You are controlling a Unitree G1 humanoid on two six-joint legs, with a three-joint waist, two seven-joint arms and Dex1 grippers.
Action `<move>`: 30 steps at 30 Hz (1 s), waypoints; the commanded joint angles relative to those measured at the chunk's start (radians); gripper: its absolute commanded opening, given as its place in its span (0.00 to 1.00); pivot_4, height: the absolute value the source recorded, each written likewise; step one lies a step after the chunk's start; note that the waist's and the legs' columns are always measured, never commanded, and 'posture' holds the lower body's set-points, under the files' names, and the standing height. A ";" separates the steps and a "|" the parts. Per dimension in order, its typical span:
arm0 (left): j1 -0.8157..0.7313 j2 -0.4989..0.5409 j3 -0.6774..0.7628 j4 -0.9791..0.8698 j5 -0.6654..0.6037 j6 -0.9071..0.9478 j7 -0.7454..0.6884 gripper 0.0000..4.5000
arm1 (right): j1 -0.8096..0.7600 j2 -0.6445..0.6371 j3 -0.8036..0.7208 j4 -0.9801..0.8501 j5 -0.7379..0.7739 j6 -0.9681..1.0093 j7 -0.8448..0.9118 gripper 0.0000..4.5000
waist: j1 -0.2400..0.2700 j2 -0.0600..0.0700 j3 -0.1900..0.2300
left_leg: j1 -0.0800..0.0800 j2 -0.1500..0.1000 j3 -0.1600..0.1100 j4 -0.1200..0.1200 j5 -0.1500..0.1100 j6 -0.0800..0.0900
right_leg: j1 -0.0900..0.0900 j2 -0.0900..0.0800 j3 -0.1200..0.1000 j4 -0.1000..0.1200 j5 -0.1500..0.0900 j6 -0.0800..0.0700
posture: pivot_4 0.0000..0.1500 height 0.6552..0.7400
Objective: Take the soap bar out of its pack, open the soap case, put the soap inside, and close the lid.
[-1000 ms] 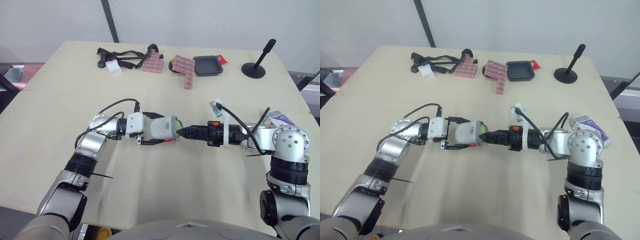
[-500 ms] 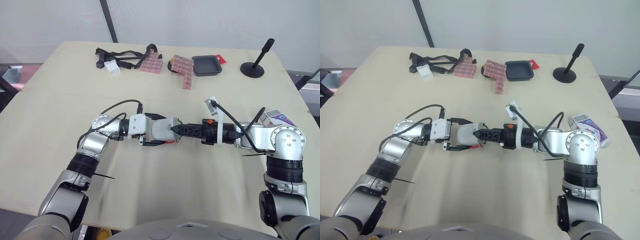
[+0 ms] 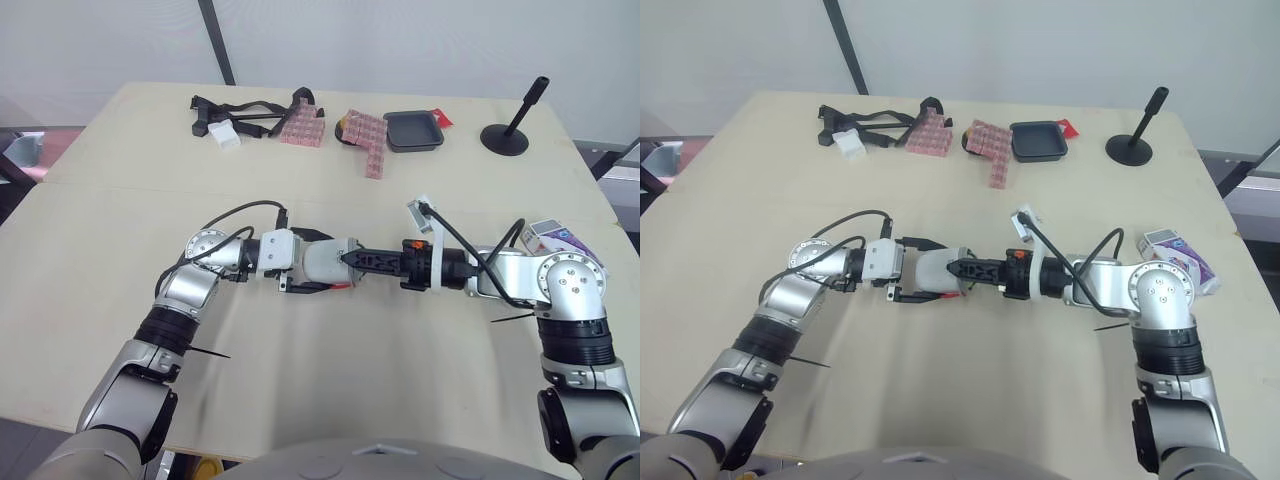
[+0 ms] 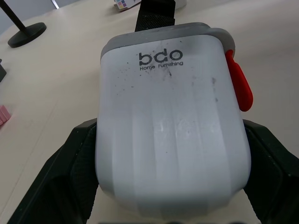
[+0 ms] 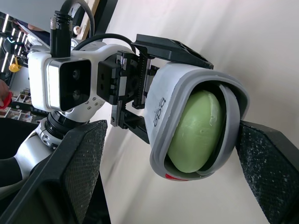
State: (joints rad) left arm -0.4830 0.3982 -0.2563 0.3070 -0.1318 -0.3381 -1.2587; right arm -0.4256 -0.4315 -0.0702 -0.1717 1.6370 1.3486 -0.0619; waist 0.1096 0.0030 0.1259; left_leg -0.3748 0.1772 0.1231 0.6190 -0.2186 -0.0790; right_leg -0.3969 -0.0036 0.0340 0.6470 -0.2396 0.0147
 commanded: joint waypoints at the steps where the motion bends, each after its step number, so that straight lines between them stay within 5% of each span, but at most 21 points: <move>1: -0.029 -0.008 0.013 -0.037 -0.030 -0.026 0.010 0.78 | 0.018 -0.032 0.010 0.003 0.011 -0.016 0.012 0.99 | 0.000 0.000 0.000 | 0.000 0.000 0.000 0.000 0.000 0.000 | 0.000 0.000 0.000 0.000 0.000 0.000 | 1.00 1.00; 30: -0.013 -0.011 0.006 -0.063 -0.027 -0.021 0.014 0.78 | 0.018 -0.081 0.105 -0.003 0.084 -0.120 0.000 0.99 | -0.001 0.000 0.000 | -0.001 -0.001 0.000 -0.001 0.000 0.000 | 0.000 0.000 0.000 -0.001 0.000 0.000 | 1.00 1.00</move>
State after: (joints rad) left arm -0.4897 0.3844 -0.2566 0.2896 -0.1286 -0.3550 -1.2509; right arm -0.3913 -0.5162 0.0351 -0.1663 1.7097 1.2452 -0.0745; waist 0.1087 0.0029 0.1259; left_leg -0.3755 0.1765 0.1228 0.6180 -0.2185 -0.0790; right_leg -0.3964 -0.0036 0.0338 0.6458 -0.2396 0.0147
